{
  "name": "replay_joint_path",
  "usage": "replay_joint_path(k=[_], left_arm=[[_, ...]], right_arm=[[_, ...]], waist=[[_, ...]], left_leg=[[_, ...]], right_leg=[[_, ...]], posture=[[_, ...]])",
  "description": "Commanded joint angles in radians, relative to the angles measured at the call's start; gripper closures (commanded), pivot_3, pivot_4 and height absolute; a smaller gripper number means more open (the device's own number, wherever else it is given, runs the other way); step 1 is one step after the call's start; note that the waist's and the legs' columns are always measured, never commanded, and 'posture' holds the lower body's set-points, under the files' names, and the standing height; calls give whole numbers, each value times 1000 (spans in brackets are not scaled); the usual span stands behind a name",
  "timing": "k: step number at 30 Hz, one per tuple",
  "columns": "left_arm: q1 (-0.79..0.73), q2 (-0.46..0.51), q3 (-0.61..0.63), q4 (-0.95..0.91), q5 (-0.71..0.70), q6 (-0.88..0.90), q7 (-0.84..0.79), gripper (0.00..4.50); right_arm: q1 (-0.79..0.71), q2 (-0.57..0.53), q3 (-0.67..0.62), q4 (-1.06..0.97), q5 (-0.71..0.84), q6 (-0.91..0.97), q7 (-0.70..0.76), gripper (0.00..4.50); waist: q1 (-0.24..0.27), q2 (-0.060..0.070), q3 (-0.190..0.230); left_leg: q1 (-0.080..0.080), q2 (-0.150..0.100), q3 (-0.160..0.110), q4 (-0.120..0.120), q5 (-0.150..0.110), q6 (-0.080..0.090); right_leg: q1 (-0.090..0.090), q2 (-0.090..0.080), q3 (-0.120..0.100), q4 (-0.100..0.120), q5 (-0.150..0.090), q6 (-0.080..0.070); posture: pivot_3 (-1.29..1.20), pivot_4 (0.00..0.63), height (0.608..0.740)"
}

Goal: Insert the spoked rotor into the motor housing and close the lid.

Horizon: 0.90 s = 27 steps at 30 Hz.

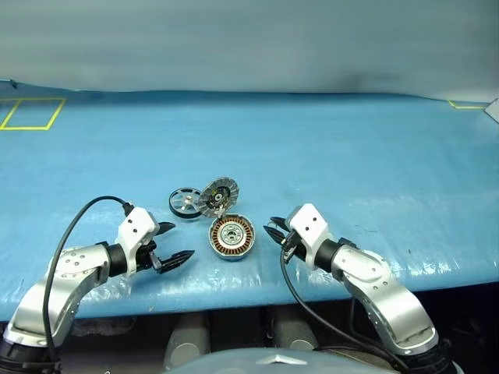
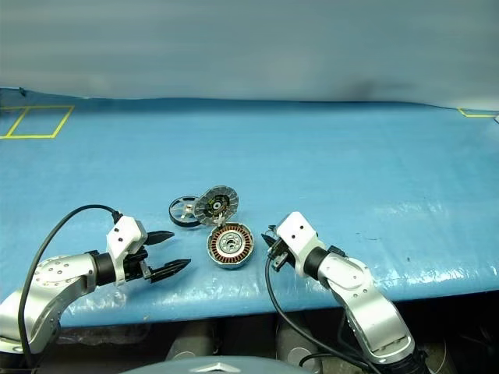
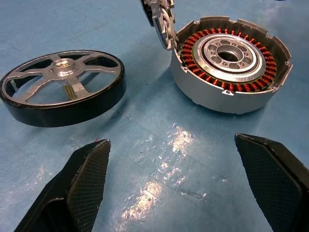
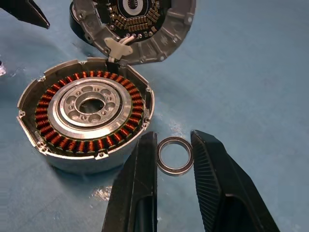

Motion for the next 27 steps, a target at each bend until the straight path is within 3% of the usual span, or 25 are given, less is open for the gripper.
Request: replay_joint_path(k=[1, 13, 27], left_arm=[[0, -6, 3, -33, -2, -18, 3, 0], [2, -5, -3, -35, 1, -26, 9, 0], [-2, -6, -8, -32, -2, -22, 13, 0]], right_arm=[[-36, 27, 6, -23, 25, 9, 0, 3800], [-127, 147, 87, 132, 21, -36, 1, 3800], [-110, 211, 146, 188, 30, -53, 12, 3800]], waist=[[-2, 0, 0], [-5, 1, 0], [-6, 1, 0]], left_leg=[[0, 0, 0, 0, 0, 0], [0, 1, 0, 0, -1, 0], [1, 1, 0, 0, -1, 0]], right_leg=[[0, 0, 0, 0, 0, 0], [0, 1, 0, 0, 0, 0], [0, 1, 0, 1, 0, 0]], posture=[[0, 150, 740], [0, 150, 740], [0, 150, 740]])
